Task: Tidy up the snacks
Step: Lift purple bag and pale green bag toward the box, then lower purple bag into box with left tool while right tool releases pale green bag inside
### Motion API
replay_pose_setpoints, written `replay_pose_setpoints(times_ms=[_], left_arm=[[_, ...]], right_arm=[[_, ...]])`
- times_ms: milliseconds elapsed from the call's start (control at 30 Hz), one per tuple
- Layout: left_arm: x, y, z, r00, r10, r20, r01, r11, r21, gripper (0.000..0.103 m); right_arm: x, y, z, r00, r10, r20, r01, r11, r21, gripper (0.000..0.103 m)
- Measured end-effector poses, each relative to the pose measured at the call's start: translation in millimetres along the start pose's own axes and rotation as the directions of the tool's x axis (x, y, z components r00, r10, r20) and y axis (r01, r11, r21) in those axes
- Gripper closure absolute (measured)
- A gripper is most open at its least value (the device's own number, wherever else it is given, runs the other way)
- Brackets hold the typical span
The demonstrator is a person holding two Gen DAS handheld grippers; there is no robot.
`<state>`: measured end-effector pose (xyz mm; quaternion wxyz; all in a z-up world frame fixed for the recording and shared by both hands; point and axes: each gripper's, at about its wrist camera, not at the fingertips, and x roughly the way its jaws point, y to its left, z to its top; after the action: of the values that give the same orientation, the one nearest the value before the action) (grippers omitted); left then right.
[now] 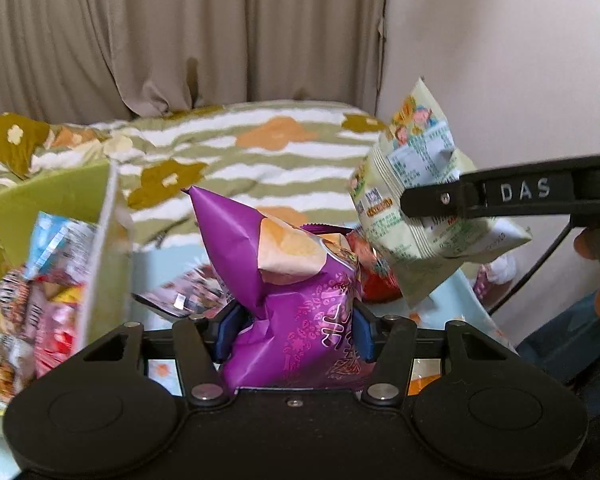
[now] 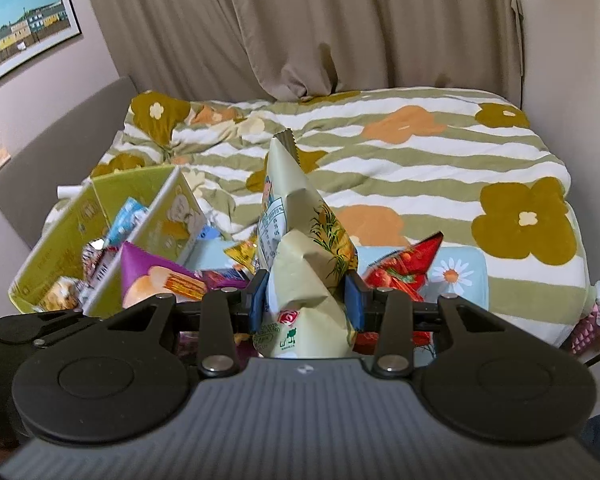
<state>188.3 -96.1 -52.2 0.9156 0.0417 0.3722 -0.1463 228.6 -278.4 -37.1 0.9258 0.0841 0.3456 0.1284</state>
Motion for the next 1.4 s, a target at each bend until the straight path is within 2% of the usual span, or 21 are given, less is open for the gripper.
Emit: replay_pose_setpoints(times_ms=[300, 667, 833, 967, 1233, 1267, 1333, 1367, 1400], left_arm=[[-50, 68, 20, 0.994, 0.069, 0.086, -0.065, 0.997, -0.044, 0.043], [-75, 179, 44, 0.976, 0.176, 0.131, -0.163, 0.981, -0.105, 0.043], [-68, 231, 54, 0.973, 0.202, 0.114, -0.19, 0.976, -0.11, 0.043], [-48, 267, 61, 0.976, 0.202, 0.075, -0.195, 0.976, -0.099, 0.043], [9, 314, 68, 0.983, 0.184, -0.005, -0.184, 0.981, -0.063, 0.042], [16, 318, 69, 0.984, 0.176, -0.013, -0.176, 0.982, -0.069, 0.041], [25, 322, 69, 0.985, 0.169, -0.025, -0.17, 0.983, -0.07, 0.029], [29, 325, 69, 0.983, 0.179, -0.032, -0.181, 0.981, -0.067, 0.012], [31, 325, 68, 0.98, 0.196, -0.033, -0.198, 0.978, -0.063, 0.006]], right_arm=[[-5, 57, 25, 0.998, 0.048, 0.04, -0.048, 0.999, -0.002, 0.048], [30, 160, 68, 0.987, 0.141, 0.078, -0.139, 0.99, -0.037, 0.048], [58, 207, 82, 0.986, 0.154, 0.07, -0.151, 0.988, -0.038, 0.048], [83, 234, 87, 0.989, 0.136, 0.062, -0.136, 0.991, -0.008, 0.048], [123, 258, 85, 0.996, 0.086, 0.013, -0.086, 0.995, 0.058, 0.048], [127, 258, 84, 0.997, 0.082, 0.004, -0.082, 0.995, 0.064, 0.048], [134, 259, 84, 0.997, 0.075, -0.015, -0.074, 0.995, 0.068, 0.048], [137, 260, 83, 0.997, 0.071, -0.024, -0.069, 0.996, 0.063, 0.048], [139, 260, 83, 0.997, 0.069, -0.03, -0.068, 0.996, 0.057, 0.048]])
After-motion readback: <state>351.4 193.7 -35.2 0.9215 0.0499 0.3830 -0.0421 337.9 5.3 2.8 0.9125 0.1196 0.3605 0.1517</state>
